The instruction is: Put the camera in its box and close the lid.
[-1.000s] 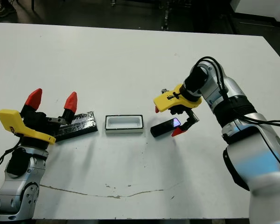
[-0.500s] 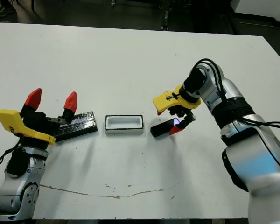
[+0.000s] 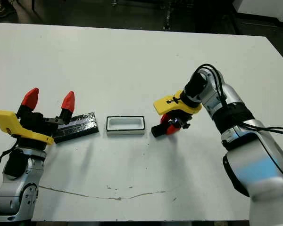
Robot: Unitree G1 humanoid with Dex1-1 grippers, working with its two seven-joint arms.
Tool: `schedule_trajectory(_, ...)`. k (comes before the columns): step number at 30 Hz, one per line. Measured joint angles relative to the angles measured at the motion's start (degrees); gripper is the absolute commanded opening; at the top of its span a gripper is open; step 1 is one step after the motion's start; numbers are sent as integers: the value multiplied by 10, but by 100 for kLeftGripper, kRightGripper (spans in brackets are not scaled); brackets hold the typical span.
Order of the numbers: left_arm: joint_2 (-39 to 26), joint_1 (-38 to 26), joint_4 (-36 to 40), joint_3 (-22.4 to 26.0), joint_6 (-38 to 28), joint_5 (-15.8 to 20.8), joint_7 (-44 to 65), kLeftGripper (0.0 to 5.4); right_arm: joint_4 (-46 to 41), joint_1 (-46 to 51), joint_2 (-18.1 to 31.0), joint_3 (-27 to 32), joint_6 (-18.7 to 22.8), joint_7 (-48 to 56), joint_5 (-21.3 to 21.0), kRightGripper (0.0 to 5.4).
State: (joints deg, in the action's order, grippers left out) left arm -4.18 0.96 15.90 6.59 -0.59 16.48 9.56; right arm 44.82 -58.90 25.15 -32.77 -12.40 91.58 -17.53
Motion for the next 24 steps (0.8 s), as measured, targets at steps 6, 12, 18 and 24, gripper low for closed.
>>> schedule_trajectory(6,0,0,0,0,0,0,0,540,-32,12,1,4,14,-3,1,166)
schedule_trajectory(12,0,0,0,0,0,0,0,540,-32,23,1,33,24,-39,14,166)
schedule_trajectory(18,0,0,0,0,0,-1,0,540,-19,14,13,89,30,-85,44,166)
schedule_trajectory(24,0,-1,0,0,0,1,2,540,34,-47,14,133,101,-88,76,166)
